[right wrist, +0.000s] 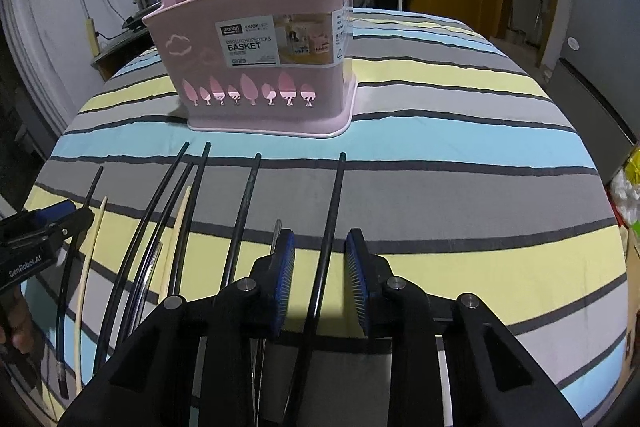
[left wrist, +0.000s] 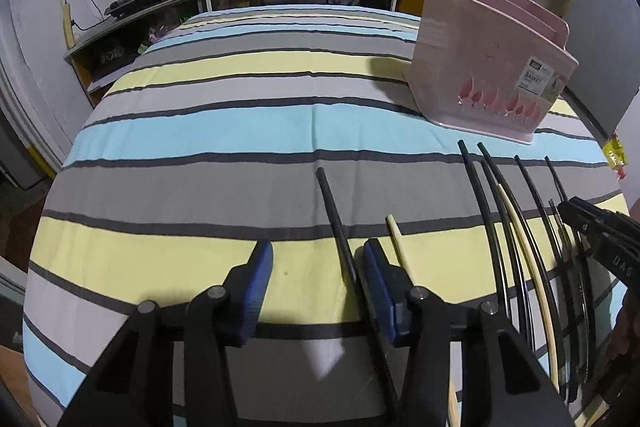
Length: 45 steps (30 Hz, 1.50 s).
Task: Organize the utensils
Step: 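Lower the left tool onto a black chopstick and grasp it while the right tool grasps another black chopstick, then lift the black chopsticks upright and carry both tools over the pink basket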
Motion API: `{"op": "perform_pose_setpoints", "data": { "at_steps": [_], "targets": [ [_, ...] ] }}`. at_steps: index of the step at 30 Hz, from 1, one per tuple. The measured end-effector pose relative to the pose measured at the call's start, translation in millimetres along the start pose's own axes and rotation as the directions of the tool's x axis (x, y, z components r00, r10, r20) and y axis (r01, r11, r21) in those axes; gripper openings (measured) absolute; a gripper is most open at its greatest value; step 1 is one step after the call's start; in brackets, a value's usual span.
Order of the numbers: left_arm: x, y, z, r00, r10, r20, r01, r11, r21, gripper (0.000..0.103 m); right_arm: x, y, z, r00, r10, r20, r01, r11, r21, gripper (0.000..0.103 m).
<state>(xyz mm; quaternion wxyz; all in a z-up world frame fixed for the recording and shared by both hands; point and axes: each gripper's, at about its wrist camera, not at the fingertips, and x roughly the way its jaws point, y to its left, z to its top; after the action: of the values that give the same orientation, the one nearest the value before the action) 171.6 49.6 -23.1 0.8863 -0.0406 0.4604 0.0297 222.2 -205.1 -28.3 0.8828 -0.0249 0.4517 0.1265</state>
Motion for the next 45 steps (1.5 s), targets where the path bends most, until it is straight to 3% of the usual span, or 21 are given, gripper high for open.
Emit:
{"op": "perform_pose_setpoints", "data": {
  "at_steps": [5, 10, 19, 30, 45],
  "targets": [
    [1.8, -5.4, 5.0, 1.0, -0.007, -0.011, 0.007, 1.0, 0.022, 0.024, 3.7, -1.2, 6.6, 1.0, -0.003, -0.021, 0.003, 1.0, 0.004, 0.008],
    [2.0, -9.0, 7.2, 1.0, -0.022, -0.021, 0.023, 0.999, 0.033, 0.011, 4.4, -2.5, 9.8, 1.0, 0.018, -0.026, -0.017, 1.0, 0.011, 0.007],
    [-10.2, 0.7, 14.4, 0.996, -0.092, -0.021, 0.092, 0.996, -0.01, 0.009, -16.1, -6.2, 18.7, 0.998, 0.056, 0.019, -0.056, 0.998, 0.03, 0.006],
    [-62.2, 4.5, 41.4, 0.984, -0.158, 0.086, 0.158, 0.987, 0.008, 0.006, -60.0, -9.4, 44.5, 0.988, 0.084, 0.132, -0.088, 0.996, 0.023, 0.005],
    [-115.9, 17.5, 70.9, 0.962, -0.172, 0.211, 0.171, 0.985, 0.023, 0.006, -114.6, -9.9, 69.8, 0.957, 0.095, 0.274, -0.1, 0.995, 0.006, 0.005]
  ]
}}
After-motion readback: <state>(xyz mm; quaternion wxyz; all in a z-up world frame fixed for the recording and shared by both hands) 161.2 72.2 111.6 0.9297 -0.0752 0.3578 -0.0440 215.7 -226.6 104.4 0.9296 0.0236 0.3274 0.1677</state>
